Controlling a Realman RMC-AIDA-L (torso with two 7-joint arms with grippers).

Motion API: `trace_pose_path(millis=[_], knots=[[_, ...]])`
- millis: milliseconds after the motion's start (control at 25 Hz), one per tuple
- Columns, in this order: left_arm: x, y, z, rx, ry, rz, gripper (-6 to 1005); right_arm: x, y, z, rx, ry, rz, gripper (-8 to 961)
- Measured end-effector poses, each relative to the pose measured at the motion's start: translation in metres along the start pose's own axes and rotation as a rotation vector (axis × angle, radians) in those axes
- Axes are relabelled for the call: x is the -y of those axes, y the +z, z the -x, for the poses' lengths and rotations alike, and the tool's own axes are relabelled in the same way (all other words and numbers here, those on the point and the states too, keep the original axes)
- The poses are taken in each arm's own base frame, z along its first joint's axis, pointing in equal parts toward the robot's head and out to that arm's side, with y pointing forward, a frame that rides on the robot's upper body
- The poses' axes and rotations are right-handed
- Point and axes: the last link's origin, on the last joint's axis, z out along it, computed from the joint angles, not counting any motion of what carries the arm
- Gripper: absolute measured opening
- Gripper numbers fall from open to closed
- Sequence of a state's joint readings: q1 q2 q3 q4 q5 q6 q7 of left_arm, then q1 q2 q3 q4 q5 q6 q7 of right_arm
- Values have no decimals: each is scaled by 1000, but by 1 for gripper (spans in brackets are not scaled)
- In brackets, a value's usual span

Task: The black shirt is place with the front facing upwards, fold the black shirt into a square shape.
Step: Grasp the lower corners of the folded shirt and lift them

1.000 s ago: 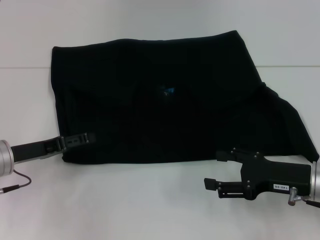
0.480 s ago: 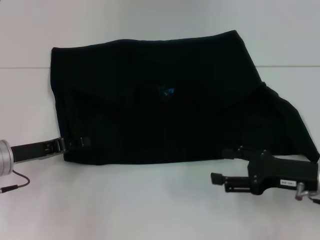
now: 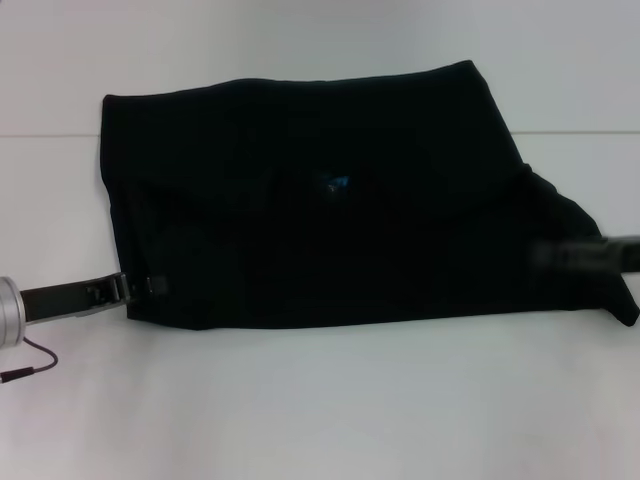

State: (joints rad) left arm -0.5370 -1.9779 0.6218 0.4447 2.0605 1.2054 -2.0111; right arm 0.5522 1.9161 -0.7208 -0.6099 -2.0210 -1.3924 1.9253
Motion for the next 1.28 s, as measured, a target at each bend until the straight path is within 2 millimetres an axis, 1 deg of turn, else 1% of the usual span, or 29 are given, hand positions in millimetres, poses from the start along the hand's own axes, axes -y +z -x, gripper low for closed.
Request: trace_pose_path(millis=[120,280,400,480,560,840,960,1080,1280], knots=[[0,-1,-1,-4,-2,3,73,13,-17,23,-40,117,-88,936],[-3,2,-3,-1,5,8,27,25,-31,47,-89,232,-226,935],[-5,4,-5,7,13,13,4,32,-34,63,-107,267,-337,935],[-6,4,-6,8,15,16,4,32,-32,64,-119,267,-352,935],[-6,4,-6,9,16,18,4,33,-25,63,-143,265,-368,935],[-6,4,-6,8,14,19,4,32,10,40,-235,260,-387,935],[-6,4,-6,7,14,19,4,28,21,34,-264,242,-389,931],[-6,4,-6,7,13,19,4,25,28,31,-283,226,-390,930],[-6,4,-6,6,11,20,4,24,32,31,-286,208,-392,929]])
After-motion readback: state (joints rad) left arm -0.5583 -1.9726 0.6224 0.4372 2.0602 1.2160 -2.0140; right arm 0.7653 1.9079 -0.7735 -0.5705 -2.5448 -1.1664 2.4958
